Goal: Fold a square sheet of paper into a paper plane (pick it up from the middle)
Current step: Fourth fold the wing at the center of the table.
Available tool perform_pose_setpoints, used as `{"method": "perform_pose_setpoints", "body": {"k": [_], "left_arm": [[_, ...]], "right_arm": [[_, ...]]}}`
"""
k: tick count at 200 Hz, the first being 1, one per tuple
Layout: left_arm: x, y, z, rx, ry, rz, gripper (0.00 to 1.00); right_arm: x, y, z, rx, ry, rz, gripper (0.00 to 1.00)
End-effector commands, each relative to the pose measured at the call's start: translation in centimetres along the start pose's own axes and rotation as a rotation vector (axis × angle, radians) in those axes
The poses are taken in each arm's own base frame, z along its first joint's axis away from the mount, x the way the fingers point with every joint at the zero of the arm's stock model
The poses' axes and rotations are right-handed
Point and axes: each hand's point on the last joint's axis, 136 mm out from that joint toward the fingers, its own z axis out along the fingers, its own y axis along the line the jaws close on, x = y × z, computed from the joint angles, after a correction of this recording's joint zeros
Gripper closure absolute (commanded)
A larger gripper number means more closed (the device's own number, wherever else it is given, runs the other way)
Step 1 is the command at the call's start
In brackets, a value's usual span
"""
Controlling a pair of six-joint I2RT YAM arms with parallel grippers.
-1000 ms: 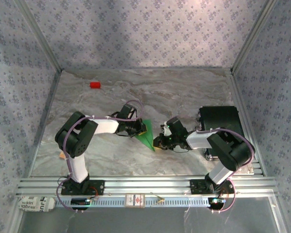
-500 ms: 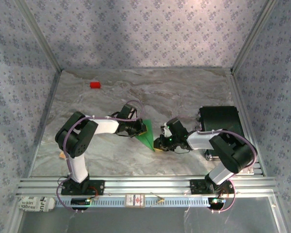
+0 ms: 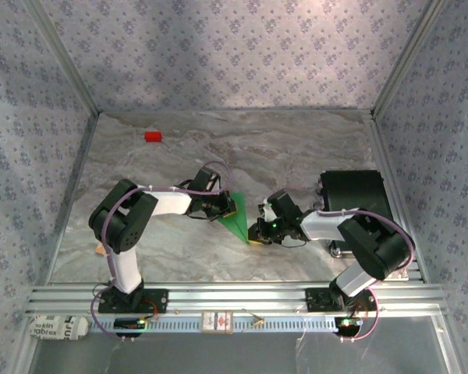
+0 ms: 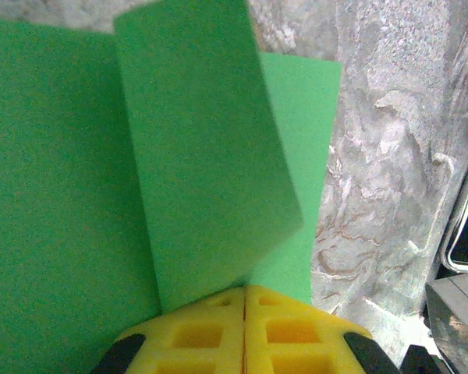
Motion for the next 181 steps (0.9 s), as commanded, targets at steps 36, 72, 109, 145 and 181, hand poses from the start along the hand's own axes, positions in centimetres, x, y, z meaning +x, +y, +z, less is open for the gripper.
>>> {"method": "perform_pose_setpoints", "body": {"k": [36, 72, 109, 145, 181], "left_arm": [[1.4, 3.3, 0.9, -0.105, 0.037, -0.056, 0.93], [1.5, 3.4, 0.9, -0.103, 0.038, -0.059, 0.93], [1.6, 3.3, 0.9, -0.098, 0.037, -0.055, 0.93], [1.9, 3.3, 0.4, -0.1, 0.029, -0.057, 0.93], [2.6, 3.6, 0.1, -0.108, 0.003, -0.068, 0.93]], "right_arm": [[3.0, -1.3, 0.0, 0.063, 0.123, 0.03, 0.91], [3.5, -1.3, 0.4, 0.063, 0.152, 0.023, 0.91], [2.2, -0.7, -0.7, 0.082, 0.094, 0.005, 0.86], [-0.4, 1.7, -3.2, 0.015, -0.007, -0.023, 0.78], [-1.9, 3.8, -3.3, -0.043, -0.011, -0.049, 0.79]]}}
